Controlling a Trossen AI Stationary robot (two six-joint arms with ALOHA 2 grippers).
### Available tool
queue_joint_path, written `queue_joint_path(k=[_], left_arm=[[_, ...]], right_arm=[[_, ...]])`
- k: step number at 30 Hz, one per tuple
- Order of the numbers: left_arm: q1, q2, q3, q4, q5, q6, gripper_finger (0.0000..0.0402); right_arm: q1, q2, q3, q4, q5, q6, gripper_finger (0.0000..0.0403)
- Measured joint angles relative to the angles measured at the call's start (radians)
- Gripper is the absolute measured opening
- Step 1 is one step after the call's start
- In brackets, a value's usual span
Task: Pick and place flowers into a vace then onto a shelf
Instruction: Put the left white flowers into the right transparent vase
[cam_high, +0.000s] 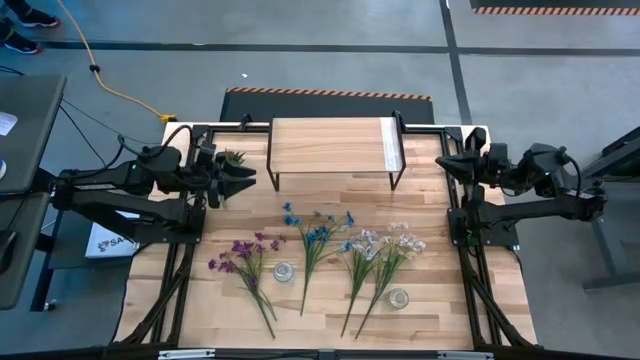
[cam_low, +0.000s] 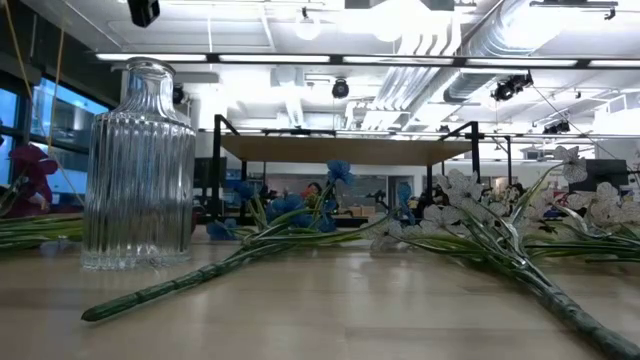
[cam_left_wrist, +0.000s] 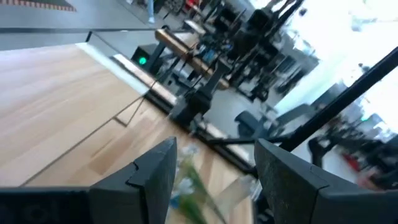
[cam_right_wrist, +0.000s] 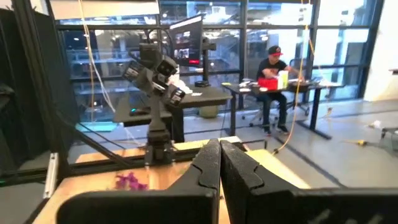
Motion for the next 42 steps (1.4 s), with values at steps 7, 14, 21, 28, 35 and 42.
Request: queue_joint_path(k=[7,14,21,28,35,42], left_arm=[[0.0,0.026,0.0,-0.011,0.038,0.027,0.0248],[0.0,0.058,0.0,-0.026,-0.075,0.084,0.0248],[0.0,0.068,0.0,-0.038,-0.2,0.05,0.0248],[0.0,0.068,0.0,-0.012,-0.115,0.049,0.0248],[0.0,0.049,0.071,-0.019,-0.098,0.093,0.0248],[0.0,0.054,0.224,-0.078,-0.014,0.156,0.0248]], right_arm=[[0.0,0.003,0.0,0.169,-0.005,0.001,0.0],[0.0,0.018,0.0,0.284,-0.072,0.008,0.0],[0.0,0.026,0.0,0.318,-0.07,0.008,0.0],[0.0,0.062,0.0,0.418,-0.193,-0.026,0.0],[0.0,0.097,0.0,0.526,-0.299,-0.086,0.0],[0.001,0.135,0.0,0.561,-0.407,-0.049,0.0]])
